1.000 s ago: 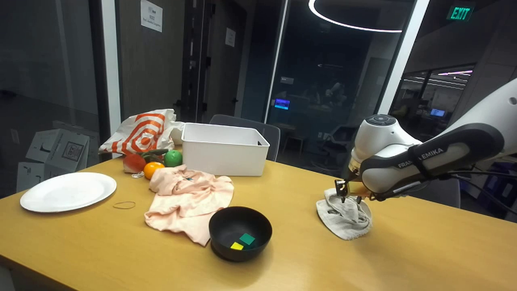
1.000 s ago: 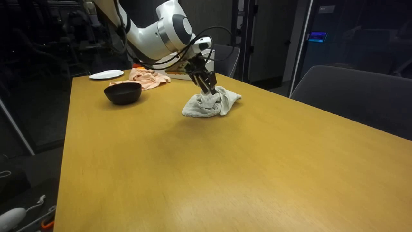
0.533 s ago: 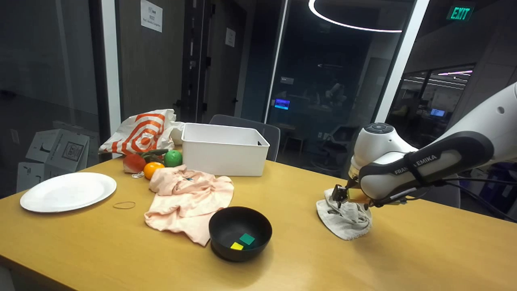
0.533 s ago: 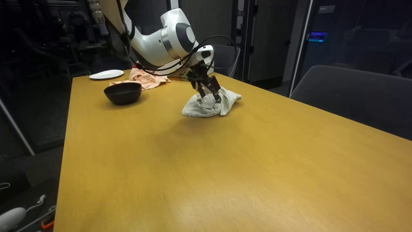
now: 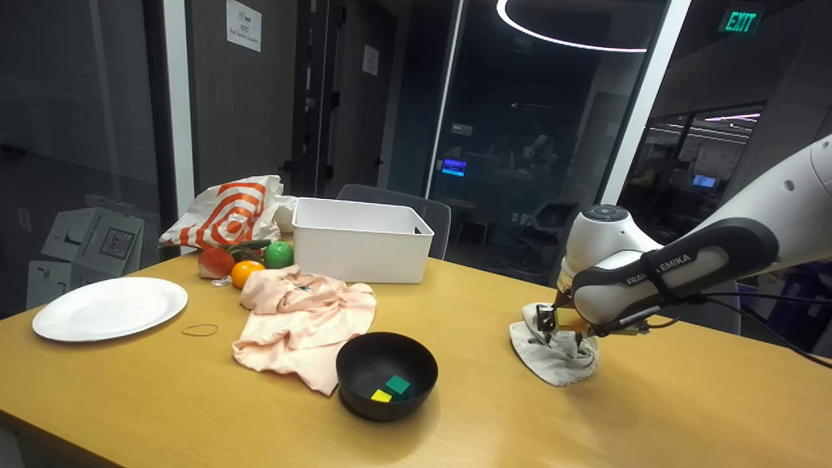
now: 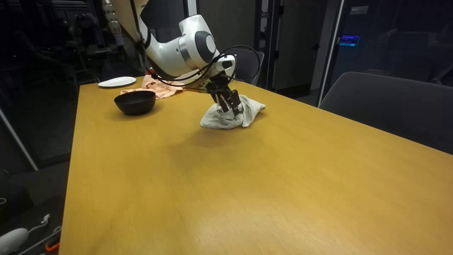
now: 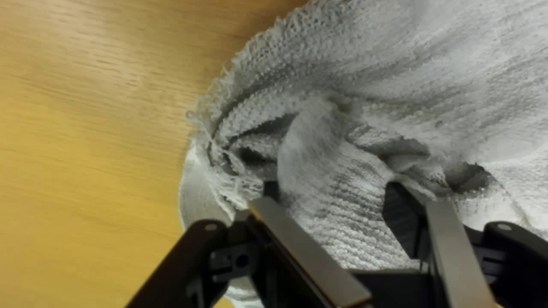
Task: Take the toy blocks off of the kitchen towel by picking it up
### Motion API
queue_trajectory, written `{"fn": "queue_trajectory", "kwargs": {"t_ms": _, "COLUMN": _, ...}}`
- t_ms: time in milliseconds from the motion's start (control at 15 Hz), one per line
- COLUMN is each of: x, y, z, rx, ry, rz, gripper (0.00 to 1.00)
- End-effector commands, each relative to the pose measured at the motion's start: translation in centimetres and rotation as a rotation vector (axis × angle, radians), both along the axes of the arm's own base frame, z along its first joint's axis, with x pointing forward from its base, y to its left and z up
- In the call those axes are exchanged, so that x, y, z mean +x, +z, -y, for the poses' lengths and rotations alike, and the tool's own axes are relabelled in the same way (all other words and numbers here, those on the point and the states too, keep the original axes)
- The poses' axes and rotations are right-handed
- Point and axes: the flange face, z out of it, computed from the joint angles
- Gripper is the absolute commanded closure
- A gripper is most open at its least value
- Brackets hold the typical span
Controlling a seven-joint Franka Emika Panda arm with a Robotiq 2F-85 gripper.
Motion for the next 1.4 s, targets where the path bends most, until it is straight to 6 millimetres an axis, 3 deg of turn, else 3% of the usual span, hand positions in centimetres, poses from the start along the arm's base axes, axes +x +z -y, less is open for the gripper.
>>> {"fn": "queue_trajectory", "kwargs": {"t_ms": 0, "x": 0.6, "y": 0.6, "z": 0.0, "rx": 0.024, "ry": 0.017, "rz": 0.013, "gripper": 0.65}}
{"fn": "queue_trajectory", "kwargs": {"t_ms": 200, "x": 0.5, "y": 0.4, "z": 0.3, "rx": 0.030, "ry": 0.012, "rz": 0.007, "gripper": 0.82}}
{"fn": "queue_trajectory", "kwargs": {"t_ms": 400, "x": 0.4, "y": 0.6, "z": 0.6, "rx": 0.036, "ry": 0.009, "rz": 0.007, "gripper": 0.88}}
{"fn": "queue_trajectory", "kwargs": {"t_ms": 667, "x": 0.3, "y": 2.6, "z": 0.2, "rx": -0.024, "ry": 0.040, "rz": 0.060, "gripper": 0.81}}
{"fn": "queue_trajectory", "kwargs": {"t_ms": 1333, "x": 2.3, "y": 4.9, "z": 1.4, "rx": -0.242, "ry": 0.077, "rz": 0.157, "gripper": 0.82}}
